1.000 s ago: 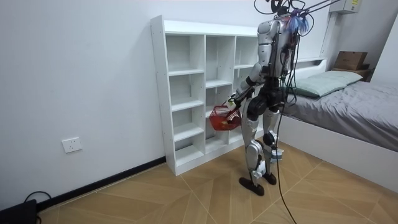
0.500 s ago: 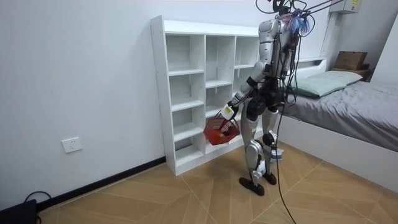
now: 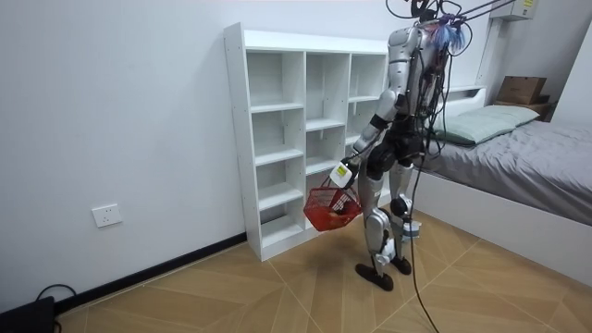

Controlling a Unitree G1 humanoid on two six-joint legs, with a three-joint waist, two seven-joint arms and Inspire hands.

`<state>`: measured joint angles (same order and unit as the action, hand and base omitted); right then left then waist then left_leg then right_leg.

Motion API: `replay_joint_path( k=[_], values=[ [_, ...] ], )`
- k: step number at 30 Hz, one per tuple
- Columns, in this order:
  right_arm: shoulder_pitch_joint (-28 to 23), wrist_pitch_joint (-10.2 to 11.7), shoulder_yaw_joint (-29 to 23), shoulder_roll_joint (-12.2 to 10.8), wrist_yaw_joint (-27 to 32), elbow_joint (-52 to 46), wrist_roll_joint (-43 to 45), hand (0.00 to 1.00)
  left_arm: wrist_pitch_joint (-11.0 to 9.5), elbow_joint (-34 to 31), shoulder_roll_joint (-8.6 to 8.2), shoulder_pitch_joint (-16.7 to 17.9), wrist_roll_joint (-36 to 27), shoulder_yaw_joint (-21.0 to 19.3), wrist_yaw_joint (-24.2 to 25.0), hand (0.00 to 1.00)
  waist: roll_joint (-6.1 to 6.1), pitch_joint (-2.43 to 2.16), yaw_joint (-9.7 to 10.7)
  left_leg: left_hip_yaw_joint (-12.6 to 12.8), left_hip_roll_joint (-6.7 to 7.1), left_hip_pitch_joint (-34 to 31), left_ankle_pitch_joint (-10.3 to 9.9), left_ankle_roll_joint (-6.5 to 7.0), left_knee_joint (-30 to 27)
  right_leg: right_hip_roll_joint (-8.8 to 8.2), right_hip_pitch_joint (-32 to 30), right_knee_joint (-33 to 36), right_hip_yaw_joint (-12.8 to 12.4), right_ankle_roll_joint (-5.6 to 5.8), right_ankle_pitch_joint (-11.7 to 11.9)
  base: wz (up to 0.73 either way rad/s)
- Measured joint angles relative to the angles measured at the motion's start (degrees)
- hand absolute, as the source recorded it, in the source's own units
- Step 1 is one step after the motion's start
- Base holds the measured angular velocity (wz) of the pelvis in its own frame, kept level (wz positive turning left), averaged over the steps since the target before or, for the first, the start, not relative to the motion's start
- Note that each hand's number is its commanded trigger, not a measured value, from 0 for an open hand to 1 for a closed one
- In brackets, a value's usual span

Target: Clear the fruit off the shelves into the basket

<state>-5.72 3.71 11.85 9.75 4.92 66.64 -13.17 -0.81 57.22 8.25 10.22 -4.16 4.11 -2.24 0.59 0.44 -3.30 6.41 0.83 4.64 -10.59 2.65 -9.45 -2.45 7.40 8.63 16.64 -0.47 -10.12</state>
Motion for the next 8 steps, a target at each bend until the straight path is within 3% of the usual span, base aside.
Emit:
replay_joint_path(
  k=[8],
  values=[
    [0.0, -0.2, -0.3, -0.1, -0.8, 1.6, -0.3, 0.00, 0.0, 0.1, -0.62, 0.8, 1.5, -0.5, -0.5, 1.00, -0.14, -0.13, 0.5, 0.1, 0.02, 0.2, 0.0, 0.00, -0.1, 0.10, 0.0, -0.1, -0.6, 0.02, -0.1, 0.00]
  ],
)
